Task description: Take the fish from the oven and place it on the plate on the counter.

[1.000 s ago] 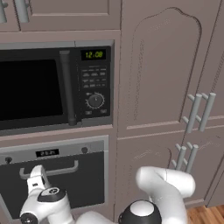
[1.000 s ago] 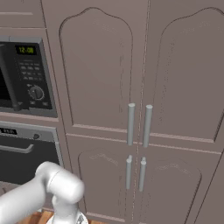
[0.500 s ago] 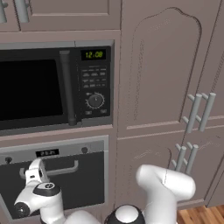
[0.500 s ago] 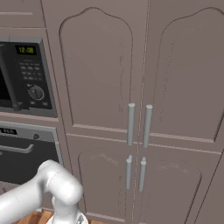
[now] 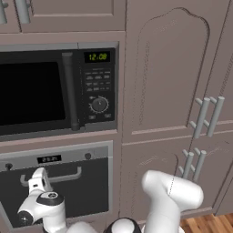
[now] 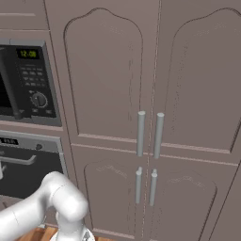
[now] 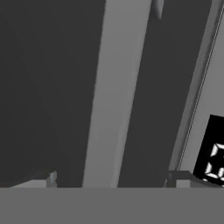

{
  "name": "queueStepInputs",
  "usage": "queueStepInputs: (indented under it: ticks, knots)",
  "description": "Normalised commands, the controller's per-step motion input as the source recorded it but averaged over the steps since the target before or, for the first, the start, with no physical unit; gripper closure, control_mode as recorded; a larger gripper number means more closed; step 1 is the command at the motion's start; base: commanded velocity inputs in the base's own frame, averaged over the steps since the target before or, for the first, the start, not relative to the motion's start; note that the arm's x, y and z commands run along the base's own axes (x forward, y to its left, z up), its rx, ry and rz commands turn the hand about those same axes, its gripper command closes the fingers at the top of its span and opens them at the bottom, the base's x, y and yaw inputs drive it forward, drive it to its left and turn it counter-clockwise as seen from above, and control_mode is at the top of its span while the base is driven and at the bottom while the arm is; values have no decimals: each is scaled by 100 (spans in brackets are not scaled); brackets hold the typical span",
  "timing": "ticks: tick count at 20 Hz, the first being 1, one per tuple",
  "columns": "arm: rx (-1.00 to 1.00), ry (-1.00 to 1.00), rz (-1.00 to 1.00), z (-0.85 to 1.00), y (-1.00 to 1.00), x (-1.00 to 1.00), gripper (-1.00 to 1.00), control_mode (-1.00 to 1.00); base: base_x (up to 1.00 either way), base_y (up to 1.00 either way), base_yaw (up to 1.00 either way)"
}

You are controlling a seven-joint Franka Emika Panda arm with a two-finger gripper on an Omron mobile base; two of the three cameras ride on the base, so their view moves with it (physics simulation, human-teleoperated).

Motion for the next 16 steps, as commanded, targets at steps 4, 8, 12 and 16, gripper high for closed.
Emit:
queueStepInputs:
  ticks: [4, 8, 12, 16]
  knots:
    - [0, 0, 0, -46, 0, 1, -100, -100, 0, 0, 0]
    - [0, 0, 0, -26, 0, 25, -100, -100, 0, 0, 0]
    - [0, 0, 0, -13, 0, 39, -100, -100, 0, 0, 0]
    - [0, 0, 0, -3, 0, 40, -100, -100, 0, 0, 0]
